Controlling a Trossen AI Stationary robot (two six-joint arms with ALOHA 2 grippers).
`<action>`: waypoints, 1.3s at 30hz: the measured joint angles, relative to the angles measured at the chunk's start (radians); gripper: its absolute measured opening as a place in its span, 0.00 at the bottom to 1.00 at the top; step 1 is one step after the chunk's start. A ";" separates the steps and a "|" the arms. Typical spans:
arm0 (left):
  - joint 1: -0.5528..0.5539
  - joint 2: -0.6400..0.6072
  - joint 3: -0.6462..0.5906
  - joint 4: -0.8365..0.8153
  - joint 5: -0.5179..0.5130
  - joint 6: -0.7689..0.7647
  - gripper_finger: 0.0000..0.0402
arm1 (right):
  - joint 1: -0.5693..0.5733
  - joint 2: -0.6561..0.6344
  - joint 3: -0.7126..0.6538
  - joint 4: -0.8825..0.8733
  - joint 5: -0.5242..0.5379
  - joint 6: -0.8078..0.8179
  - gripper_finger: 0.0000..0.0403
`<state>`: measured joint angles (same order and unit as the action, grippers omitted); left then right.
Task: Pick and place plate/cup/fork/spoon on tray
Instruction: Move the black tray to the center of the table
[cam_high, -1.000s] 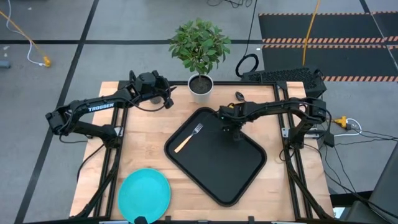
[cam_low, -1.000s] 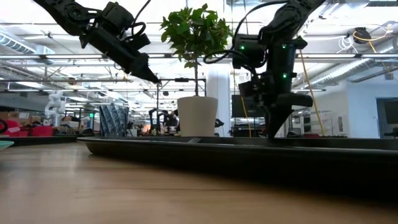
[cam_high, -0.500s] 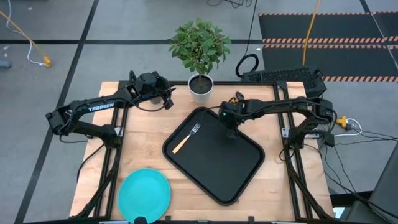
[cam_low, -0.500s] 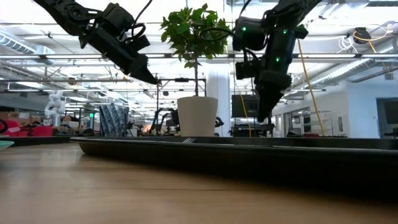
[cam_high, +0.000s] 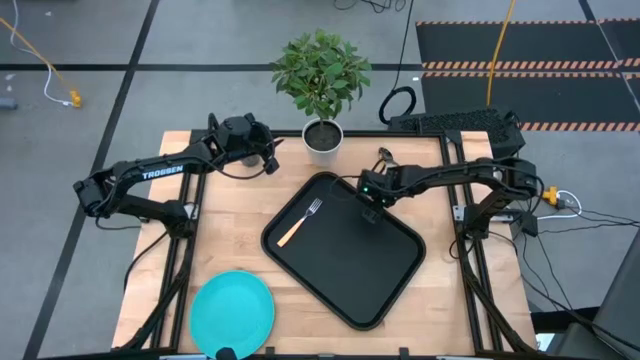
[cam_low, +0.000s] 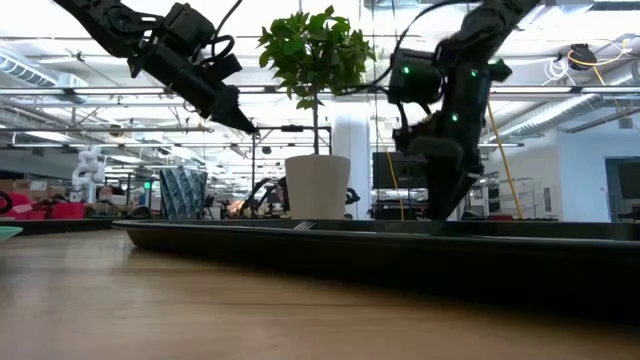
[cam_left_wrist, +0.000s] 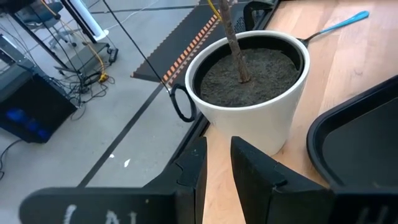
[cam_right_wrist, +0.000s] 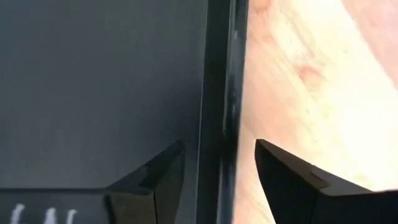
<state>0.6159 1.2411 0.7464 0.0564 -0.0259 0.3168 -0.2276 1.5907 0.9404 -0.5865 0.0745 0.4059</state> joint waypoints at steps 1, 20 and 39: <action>0.000 0.000 0.000 0.000 0.000 0.000 0.19 | 0.000 0.001 -0.014 0.012 0.000 0.001 0.47; 0.000 0.000 0.000 0.016 0.000 -0.005 0.19 | 0.018 0.054 -0.090 0.200 0.002 -0.137 0.19; -0.024 0.000 0.000 -0.066 0.034 -0.083 0.19 | -0.039 0.077 -0.092 0.331 -0.021 -0.441 0.10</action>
<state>0.5917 1.2411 0.7464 -0.0100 0.0077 0.2340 -0.2664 1.6674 0.8482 -0.2556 0.0537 -0.0350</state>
